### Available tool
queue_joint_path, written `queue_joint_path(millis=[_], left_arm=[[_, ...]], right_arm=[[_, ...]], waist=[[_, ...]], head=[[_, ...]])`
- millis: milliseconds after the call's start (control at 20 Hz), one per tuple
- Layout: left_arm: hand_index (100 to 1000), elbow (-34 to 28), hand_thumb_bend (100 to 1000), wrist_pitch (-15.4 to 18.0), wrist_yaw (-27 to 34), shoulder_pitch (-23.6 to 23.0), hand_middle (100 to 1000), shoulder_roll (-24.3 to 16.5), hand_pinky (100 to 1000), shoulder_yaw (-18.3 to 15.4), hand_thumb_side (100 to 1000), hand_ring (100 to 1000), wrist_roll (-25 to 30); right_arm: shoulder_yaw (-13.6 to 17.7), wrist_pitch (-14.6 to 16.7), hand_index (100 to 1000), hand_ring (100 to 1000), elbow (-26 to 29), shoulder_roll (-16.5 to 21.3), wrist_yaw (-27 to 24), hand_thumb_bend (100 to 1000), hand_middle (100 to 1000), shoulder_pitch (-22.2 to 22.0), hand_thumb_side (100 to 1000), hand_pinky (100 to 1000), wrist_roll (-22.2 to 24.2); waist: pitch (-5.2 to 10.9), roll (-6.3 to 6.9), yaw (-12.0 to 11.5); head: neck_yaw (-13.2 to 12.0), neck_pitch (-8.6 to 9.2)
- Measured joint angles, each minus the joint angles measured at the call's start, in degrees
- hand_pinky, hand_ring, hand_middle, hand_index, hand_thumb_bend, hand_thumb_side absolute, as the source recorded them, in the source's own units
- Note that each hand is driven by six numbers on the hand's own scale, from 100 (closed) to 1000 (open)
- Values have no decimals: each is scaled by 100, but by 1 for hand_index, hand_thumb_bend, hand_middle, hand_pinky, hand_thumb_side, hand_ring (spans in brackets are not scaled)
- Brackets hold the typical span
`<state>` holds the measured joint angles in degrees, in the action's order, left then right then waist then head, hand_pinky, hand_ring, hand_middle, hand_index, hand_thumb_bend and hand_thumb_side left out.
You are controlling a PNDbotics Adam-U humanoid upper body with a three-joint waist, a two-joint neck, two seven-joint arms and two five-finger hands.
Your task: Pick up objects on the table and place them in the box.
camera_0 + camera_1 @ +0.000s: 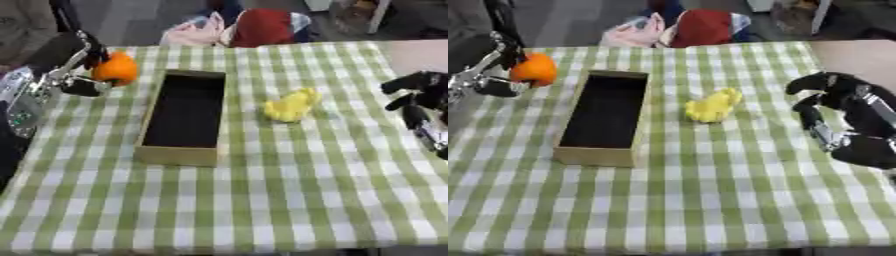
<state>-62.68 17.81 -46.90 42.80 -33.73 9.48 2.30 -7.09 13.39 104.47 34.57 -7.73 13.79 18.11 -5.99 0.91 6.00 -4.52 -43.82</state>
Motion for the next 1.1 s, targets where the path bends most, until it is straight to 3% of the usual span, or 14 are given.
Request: queue_joint_path(millis=[600, 950, 1100], left_arm=[[462, -956, 279, 597, 759, -169, 349, -1, 496, 955, 131, 396, 1047], [515, -1148, 256, 820, 1109, -372, 401, -7, 527, 1252, 290, 440, 1780], [593, -1204, 265, 914, 1291, -420, 455, -11, 551, 1309, 343, 477, 2263]], right_arm=[[-2, -1, 803, 845, -1, 0, -5, 100, 699, 8, 393, 676, 26], [-2, 3, 801, 844, -1, 0, -5, 100, 699, 14, 394, 676, 32], [-2, 4, 801, 845, -2, 0, -5, 100, 698, 14, 396, 676, 32]], waist=[[1, 35, 65], [0, 26, 57], [0, 17, 50]], head=[[-19, 0], [-9, 0], [-3, 0]])
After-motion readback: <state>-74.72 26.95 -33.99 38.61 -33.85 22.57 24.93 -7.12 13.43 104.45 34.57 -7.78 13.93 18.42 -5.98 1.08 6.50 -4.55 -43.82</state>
